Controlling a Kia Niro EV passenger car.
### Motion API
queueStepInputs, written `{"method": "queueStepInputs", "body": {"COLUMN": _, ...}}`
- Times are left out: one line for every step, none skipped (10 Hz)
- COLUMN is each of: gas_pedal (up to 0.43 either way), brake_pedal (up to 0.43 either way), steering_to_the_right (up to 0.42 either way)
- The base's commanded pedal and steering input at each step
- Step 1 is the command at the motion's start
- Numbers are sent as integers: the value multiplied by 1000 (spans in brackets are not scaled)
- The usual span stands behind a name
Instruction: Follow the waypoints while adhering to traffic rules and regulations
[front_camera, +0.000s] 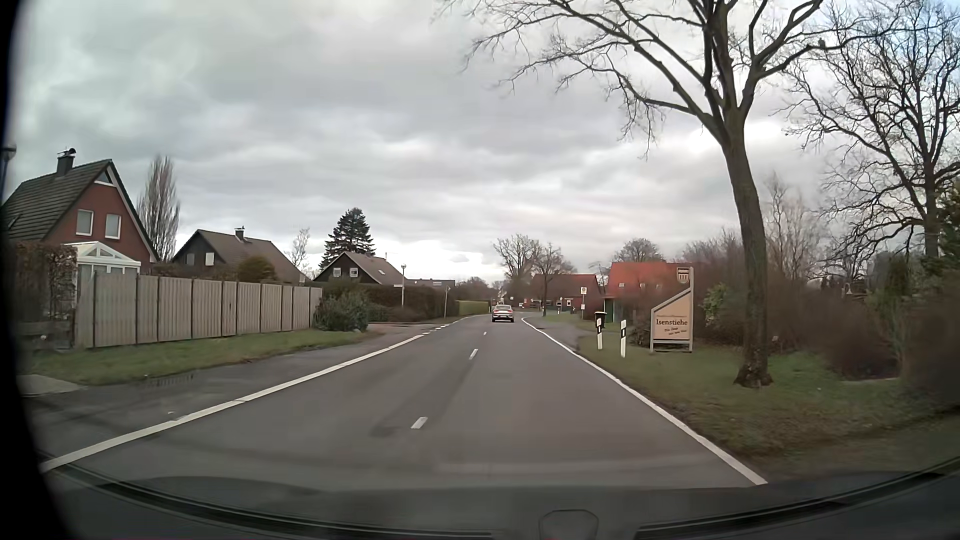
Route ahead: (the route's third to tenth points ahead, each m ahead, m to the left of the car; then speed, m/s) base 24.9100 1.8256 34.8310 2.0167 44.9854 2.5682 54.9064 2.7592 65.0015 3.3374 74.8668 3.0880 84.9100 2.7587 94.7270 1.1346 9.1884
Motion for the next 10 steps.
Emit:
{"method": "queueStepInputs", "body": {"gas_pedal": 520, "brake_pedal": 0, "steering_to_the_right": -3}}
{"method": "queueStepInputs", "body": {"gas_pedal": 520, "brake_pedal": 0, "steering_to_the_right": -3}}
{"method": "queueStepInputs", "body": {"gas_pedal": 531, "brake_pedal": 0, "steering_to_the_right": -4}}
{"method": "queueStepInputs", "body": {"gas_pedal": 531, "brake_pedal": 0, "steering_to_the_right": -9}}
{"method": "queueStepInputs", "body": {"gas_pedal": 531, "brake_pedal": 0, "steering_to_the_right": -11}}
{"method": "queueStepInputs", "body": {"gas_pedal": 531, "brake_pedal": 0, "steering_to_the_right": -12}}
{"method": "queueStepInputs", "body": {"gas_pedal": 520, "brake_pedal": 0, "steering_to_the_right": -13}}
{"method": "queueStepInputs", "body": {"gas_pedal": 520, "brake_pedal": 0, "steering_to_the_right": -11}}
{"method": "queueStepInputs", "body": {"gas_pedal": 520, "brake_pedal": 0, "steering_to_the_right": -4}}
{"method": "queueStepInputs", "body": {"gas_pedal": 520, "brake_pedal": 0, "steering_to_the_right": -2}}
